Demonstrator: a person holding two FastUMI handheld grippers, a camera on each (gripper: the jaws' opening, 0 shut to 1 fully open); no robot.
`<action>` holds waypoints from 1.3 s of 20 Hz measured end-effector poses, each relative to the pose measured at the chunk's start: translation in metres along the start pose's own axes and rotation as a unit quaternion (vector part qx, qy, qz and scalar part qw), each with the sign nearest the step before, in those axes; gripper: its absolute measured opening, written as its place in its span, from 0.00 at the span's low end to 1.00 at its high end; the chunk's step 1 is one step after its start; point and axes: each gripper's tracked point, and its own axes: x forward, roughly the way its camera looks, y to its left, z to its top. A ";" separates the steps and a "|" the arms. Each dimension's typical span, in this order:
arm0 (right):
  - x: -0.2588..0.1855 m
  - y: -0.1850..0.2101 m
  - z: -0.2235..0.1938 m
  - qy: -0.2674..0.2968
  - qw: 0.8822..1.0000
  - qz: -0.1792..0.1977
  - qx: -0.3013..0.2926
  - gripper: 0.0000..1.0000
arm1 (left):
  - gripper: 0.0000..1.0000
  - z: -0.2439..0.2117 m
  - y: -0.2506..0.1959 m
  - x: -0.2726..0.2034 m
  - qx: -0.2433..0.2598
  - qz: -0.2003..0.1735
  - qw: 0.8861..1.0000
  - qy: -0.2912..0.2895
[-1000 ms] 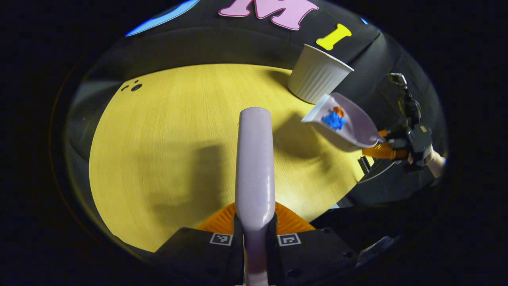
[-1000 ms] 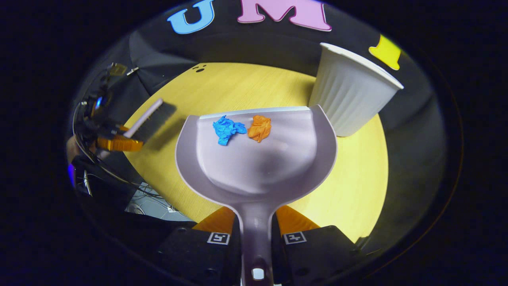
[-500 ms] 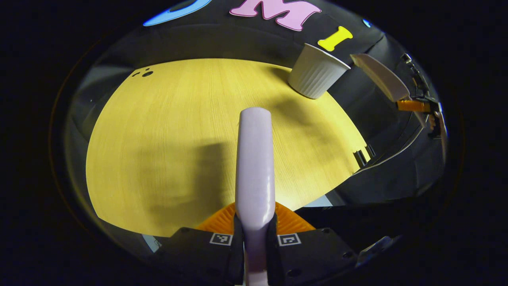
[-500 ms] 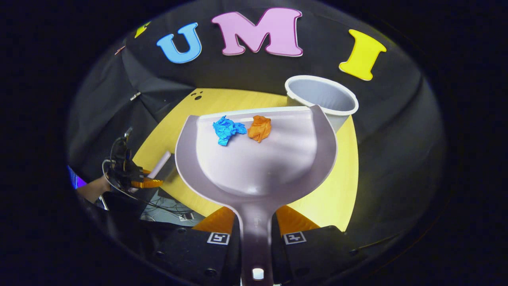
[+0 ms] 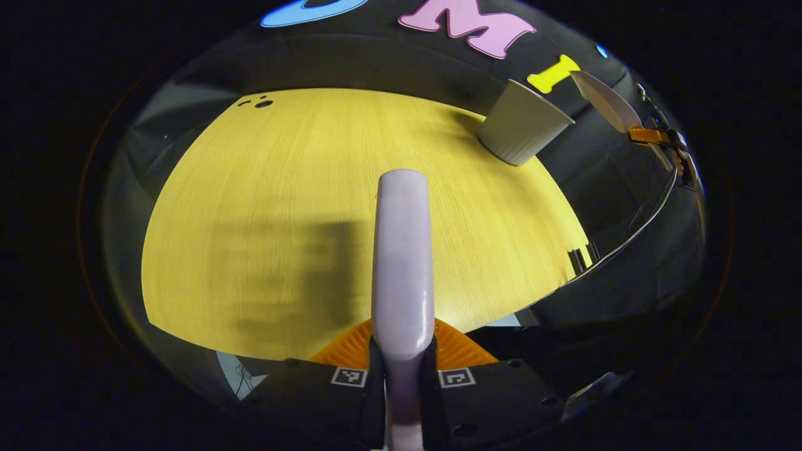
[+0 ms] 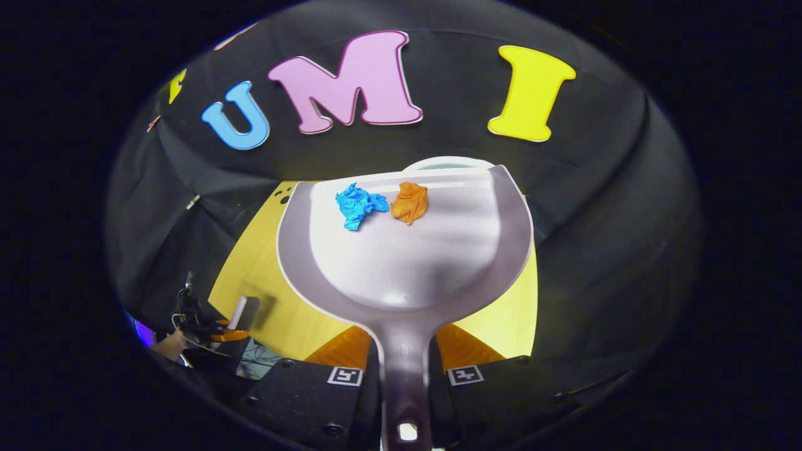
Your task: Pick up the small broom and dustpan from the desktop, sweep the trash into the dustpan with the broom, and then empty the trash into the garbage bin.
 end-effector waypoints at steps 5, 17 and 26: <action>0.000 0.002 -0.002 -0.003 0.999 -0.046 0.010 0.34 | 0.25 0.010 0.017 -0.002 -0.016 0.013 1.000 0.000; -0.012 -0.036 0.005 0.001 0.973 -0.209 -0.100 0.29 | 0.27 0.021 0.041 -0.001 -0.047 0.029 0.998 0.000; -0.010 -0.065 0.013 -0.031 0.909 -0.330 -0.252 0.35 | 0.25 0.005 0.042 0.000 -0.062 0.038 0.997 0.007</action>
